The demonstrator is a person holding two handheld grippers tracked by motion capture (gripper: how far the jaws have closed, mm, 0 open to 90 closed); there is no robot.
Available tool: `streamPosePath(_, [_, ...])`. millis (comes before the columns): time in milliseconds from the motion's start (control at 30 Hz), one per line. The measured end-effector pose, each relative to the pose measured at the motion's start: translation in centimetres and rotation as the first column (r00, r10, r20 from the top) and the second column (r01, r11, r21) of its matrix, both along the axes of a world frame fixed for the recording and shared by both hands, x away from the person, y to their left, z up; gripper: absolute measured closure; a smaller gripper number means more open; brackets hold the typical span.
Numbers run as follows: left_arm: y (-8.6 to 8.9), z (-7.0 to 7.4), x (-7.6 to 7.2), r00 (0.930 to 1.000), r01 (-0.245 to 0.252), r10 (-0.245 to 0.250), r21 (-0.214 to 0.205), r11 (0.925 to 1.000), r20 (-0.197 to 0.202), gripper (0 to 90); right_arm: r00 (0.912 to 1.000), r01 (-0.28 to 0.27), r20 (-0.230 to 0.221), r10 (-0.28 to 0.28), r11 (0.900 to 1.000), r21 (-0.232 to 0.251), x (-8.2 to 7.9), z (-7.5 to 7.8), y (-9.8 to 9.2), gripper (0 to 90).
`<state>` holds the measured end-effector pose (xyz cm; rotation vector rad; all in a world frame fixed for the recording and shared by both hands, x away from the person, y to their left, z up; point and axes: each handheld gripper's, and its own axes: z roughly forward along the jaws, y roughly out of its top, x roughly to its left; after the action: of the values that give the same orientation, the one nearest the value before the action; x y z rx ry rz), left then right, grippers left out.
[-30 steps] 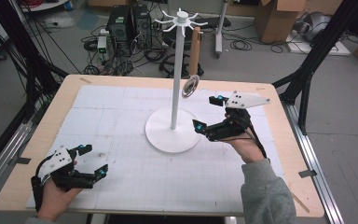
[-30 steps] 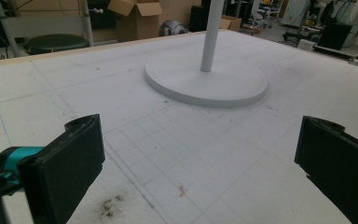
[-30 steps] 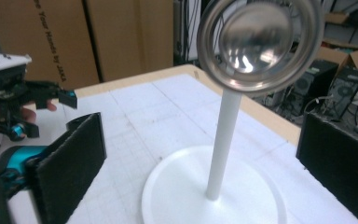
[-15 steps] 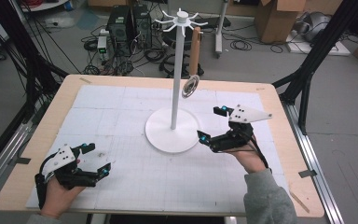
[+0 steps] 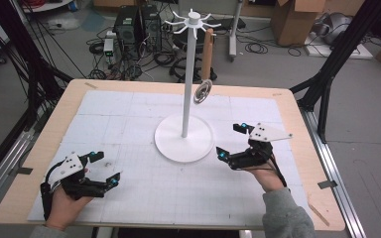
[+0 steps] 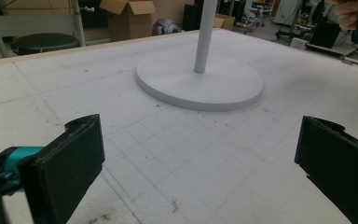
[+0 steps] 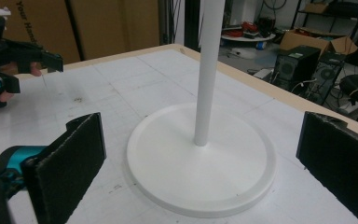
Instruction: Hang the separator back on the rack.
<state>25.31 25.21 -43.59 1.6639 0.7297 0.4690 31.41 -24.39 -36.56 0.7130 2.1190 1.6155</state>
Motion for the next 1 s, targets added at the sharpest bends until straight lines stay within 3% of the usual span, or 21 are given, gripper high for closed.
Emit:
streamPosePath(267, [-0.1, 0.0, 0.1, 1.0000, 0.006, -0.006, -0.001, 1.0000, 0.004, 1.8, 1.0000, 0.006, 0.005, -0.006, 0.9997, 0.024, -0.6, -1.4, -1.2, 0.5])
streamPosePath(567, [0.0, 0.1, 0.1, 1.0000, 0.003, -0.003, -0.015, 0.9999, 0.006, 1.8, 0.9987, 0.052, -0.002, -0.052, 0.9969, 0.060, -1.1, -2.8, -3.5, 0.5])
streamPosePath(1000, [0.0, 0.1, 0.2, 1.0000, 0.004, -0.004, -0.018, 0.9998, 0.006, 1.9, 0.9959, 0.089, 0.006, -0.090, 0.9907, 0.103, -2.4, -3.6, -6.1, 0.5])
